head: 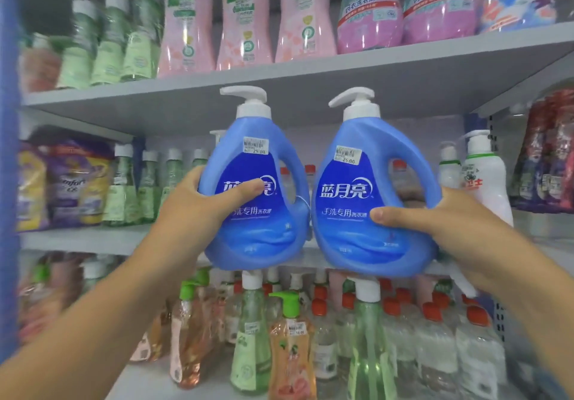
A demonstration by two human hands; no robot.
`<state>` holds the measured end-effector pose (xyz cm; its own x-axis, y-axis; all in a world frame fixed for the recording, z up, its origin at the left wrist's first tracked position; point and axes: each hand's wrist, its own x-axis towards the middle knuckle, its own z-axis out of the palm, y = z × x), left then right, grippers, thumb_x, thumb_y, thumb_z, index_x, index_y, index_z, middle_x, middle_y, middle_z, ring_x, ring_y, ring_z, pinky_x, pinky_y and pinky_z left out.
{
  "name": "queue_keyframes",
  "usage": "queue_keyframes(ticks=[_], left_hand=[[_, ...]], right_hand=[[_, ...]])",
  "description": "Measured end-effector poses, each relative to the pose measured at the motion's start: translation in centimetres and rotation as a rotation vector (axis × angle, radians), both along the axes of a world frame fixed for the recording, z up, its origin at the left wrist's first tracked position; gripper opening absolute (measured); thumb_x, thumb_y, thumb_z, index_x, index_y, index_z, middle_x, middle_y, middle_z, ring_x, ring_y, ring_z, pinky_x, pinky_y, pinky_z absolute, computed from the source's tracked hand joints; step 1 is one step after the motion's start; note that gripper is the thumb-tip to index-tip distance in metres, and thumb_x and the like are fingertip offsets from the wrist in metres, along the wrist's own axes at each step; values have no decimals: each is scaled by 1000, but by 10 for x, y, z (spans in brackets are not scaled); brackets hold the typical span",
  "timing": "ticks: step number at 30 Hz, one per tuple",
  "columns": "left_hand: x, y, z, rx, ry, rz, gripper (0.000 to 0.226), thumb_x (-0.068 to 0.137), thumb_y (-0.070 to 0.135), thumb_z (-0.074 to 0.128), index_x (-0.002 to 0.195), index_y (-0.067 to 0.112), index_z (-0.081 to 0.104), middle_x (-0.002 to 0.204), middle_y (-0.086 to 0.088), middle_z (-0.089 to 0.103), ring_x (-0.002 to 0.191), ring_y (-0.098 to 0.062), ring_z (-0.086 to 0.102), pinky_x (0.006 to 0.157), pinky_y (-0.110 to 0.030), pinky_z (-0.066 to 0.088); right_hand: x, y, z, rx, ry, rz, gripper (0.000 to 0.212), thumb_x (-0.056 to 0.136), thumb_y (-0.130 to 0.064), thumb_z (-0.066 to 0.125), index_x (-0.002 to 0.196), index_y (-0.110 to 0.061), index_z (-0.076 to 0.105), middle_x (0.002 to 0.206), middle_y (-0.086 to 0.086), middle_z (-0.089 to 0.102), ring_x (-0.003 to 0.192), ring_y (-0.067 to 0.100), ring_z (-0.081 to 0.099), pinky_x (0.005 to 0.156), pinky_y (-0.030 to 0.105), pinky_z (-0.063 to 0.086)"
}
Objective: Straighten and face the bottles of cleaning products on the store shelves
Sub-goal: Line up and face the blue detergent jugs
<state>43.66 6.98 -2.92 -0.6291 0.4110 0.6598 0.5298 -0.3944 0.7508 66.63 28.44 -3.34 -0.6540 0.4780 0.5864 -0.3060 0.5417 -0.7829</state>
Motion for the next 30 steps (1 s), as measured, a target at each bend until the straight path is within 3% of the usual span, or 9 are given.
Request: queue_keyframes(ticks=[3,10,12,15,18,22,25,28,30], left_hand=[[-18,-53,-12,2,-30,37,54,50,57,95,97,42,74,100,4,81,85,-22,80,63,-36,64],[-100,-186,-78,-17,-171,252,78,46,57,96,114,30,71,105,0,80,90,-25,79,77,-46,64],[-125,-232,-98,-18,-192,319,71,44,58,95,107,32,72,100,4,80,86,-21,79,72,-41,64],[-163,-308,-124,-17,-203,412,69,43,58,96,103,35,71,94,10,80,80,-13,79,58,-25,61],[-202,-388,-145,-12,-216,486,63,42,53,100,97,39,73,90,12,80,76,-10,77,56,-22,59],[-252,-482,-173,14,-296,548,74,42,55,94,107,30,71,97,4,80,84,-19,79,69,-38,64],[-284,-529,-187,1,-334,569,67,43,55,94,103,37,71,97,4,80,85,-21,79,74,-45,64],[-326,-571,-196,-9,-330,612,59,43,57,94,97,48,70,96,9,79,82,-16,79,66,-37,64],[-358,-591,-203,-5,-330,660,63,44,57,94,99,43,70,95,9,79,81,-15,78,63,-33,63]], right_hand=[[-23,-35,-10,-9,3,136,48,59,-30,96,103,-22,80,102,5,80,90,26,79,66,30,63],[-126,-139,-49,-61,-37,295,43,63,-28,94,103,-24,79,104,3,80,93,25,78,73,35,64],[-164,-176,-63,-86,-69,326,43,63,-26,96,103,-24,79,104,3,80,93,25,78,76,38,64],[-223,-239,-87,-120,-90,395,43,62,-25,97,101,-28,80,103,3,80,91,24,78,67,29,62],[-287,-308,-114,-150,-102,441,48,59,-26,97,104,-27,79,104,3,80,92,25,78,71,36,64],[-371,-395,-152,-194,-117,468,48,59,-24,97,104,-22,79,105,3,80,94,25,78,76,36,63],[-423,-441,-177,-228,-145,447,61,52,-26,100,108,-16,77,103,2,80,94,25,78,80,41,62],[-483,-483,-193,-233,-144,461,59,47,-30,101,102,-21,80,100,-1,81,91,20,78,73,33,63],[-519,-504,-199,-255,-132,481,53,49,-32,96,98,-23,81,100,-1,81,90,18,78,67,25,61]])
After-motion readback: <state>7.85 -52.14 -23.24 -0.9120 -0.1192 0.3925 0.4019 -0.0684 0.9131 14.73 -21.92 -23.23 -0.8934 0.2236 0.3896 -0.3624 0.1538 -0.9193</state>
